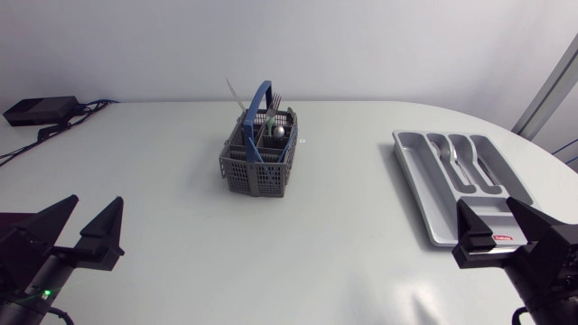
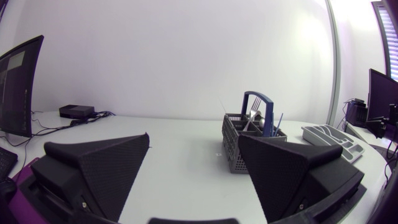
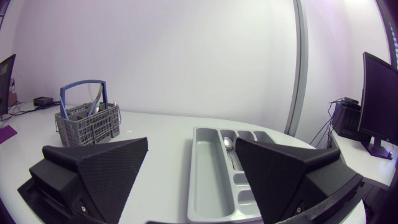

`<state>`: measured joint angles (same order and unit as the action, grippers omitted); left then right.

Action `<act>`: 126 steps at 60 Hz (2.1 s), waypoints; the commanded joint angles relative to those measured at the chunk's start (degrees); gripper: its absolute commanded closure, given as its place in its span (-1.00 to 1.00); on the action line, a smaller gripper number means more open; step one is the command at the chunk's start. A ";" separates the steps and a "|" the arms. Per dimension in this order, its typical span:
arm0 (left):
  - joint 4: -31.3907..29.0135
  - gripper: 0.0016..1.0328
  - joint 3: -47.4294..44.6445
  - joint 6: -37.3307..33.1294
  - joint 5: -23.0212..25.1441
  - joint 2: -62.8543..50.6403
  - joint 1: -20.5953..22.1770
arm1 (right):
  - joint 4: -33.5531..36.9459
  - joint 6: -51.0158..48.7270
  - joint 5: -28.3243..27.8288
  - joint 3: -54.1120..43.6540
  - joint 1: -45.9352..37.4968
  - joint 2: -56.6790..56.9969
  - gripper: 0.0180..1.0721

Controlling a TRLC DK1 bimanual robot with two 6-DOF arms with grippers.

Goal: Sort the cutlery from the basket into the organizer compartments.

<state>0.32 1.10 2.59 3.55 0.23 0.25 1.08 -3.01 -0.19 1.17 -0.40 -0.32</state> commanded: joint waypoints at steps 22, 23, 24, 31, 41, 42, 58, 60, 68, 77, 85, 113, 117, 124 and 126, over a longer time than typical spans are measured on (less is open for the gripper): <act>1.79 -0.92 -0.93 1.63 -0.39 0.56 0.45 | -0.73 0.19 0.01 -1.17 0.32 0.58 -0.93; 1.79 -0.92 -0.49 1.45 -0.39 0.56 0.28 | -0.82 0.19 0.01 -1.17 0.32 0.58 -0.93; 1.79 -0.92 -0.40 1.45 -0.39 0.56 0.28 | -0.82 0.19 0.01 -1.26 0.32 0.67 -0.93; 1.97 -0.92 1.09 1.54 -0.39 -0.84 -0.25 | -1.35 0.19 0.01 -1.17 0.67 0.67 -0.93; 4.96 -0.92 5.40 2.95 -0.39 -11.04 -0.16 | -1.43 0.19 0.27 -0.38 2.78 0.23 -0.93; 5.40 -0.92 5.84 3.12 -0.39 -12.01 -0.16 | -1.61 0.19 0.36 -0.03 3.04 -0.03 -0.93; 7.77 -0.89 14.72 5.23 -0.56 -28.00 3.53 | -7.94 -0.25 0.45 3.75 3.48 -13.92 -0.92; 7.59 -0.89 15.51 5.50 -0.65 -29.23 3.79 | -8.46 -0.25 0.45 4.02 3.57 -14.98 -0.92; 5.66 -0.83 20.25 5.32 -2.15 -38.46 8.19 | -9.26 -0.33 0.80 6.30 5.41 -21.04 -0.90; 2.32 -0.83 26.93 -0.74 -2.32 -50.15 9.94 | -10.31 -0.33 1.50 8.76 6.56 -27.98 -0.90; -4.45 -0.83 35.81 -7.25 -2.15 -63.07 11.53 | -6.27 -1.74 2.91 13.42 7.88 -35.81 -0.90; -14.47 -0.69 56.99 -14.98 2.86 -84.96 19.17 | 2.35 -10.00 2.21 18.87 12.18 -42.13 -0.90; -13.41 -0.68 58.22 -14.63 2.95 -86.54 19.79 | 2.70 -10.62 2.12 18.87 12.18 -42.22 -0.90; -12.18 -0.68 60.33 -14.19 2.60 -89.88 21.46 | 3.14 -11.06 2.12 18.61 12.18 -42.22 -0.90; -12.01 -0.68 60.68 -14.19 2.34 -90.41 21.90 | 3.14 -11.06 2.12 18.43 12.18 -42.22 -0.90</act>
<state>-12.05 59.64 -12.05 5.74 -87.55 20.75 3.33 -12.93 1.76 18.81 11.53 -41.98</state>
